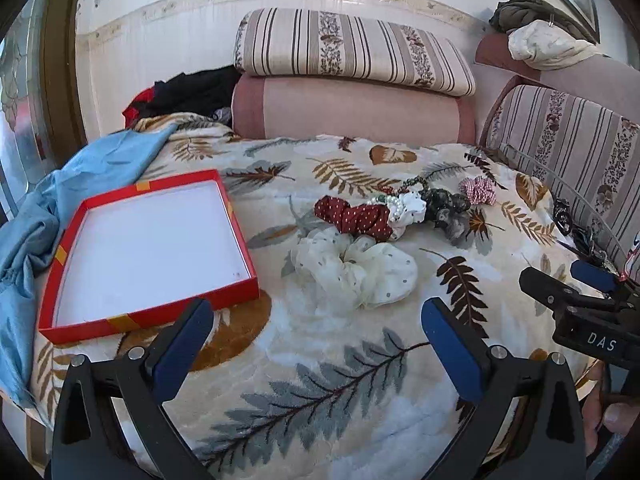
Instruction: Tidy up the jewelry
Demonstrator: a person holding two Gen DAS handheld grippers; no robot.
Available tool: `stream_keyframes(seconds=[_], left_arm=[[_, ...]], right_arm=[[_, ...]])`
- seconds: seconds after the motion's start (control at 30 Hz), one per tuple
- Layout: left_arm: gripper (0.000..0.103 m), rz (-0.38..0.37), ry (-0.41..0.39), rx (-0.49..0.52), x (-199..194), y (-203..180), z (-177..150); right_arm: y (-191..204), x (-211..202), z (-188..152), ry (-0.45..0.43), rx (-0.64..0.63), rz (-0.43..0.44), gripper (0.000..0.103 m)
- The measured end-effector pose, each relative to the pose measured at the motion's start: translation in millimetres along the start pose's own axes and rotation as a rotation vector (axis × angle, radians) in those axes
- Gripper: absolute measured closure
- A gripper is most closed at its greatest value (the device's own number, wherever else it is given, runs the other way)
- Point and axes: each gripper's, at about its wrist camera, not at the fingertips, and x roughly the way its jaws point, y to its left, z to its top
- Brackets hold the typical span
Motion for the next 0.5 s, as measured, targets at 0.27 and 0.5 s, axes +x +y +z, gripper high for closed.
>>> stream_keyframes(seconds=[0.27,0.5], left_arm=[[0.0,-0.003,0.036,-0.017,18.0,6.8,1.6],[0.0,-0.016,0.062,-0.017,31.0,4.4,2.3]], right_arm=[[5.2,8.8,3.6,0.014,0.0,0.02,0.0],[2.5,17.4,0.6,0.017,0.005,0.02,0.001]])
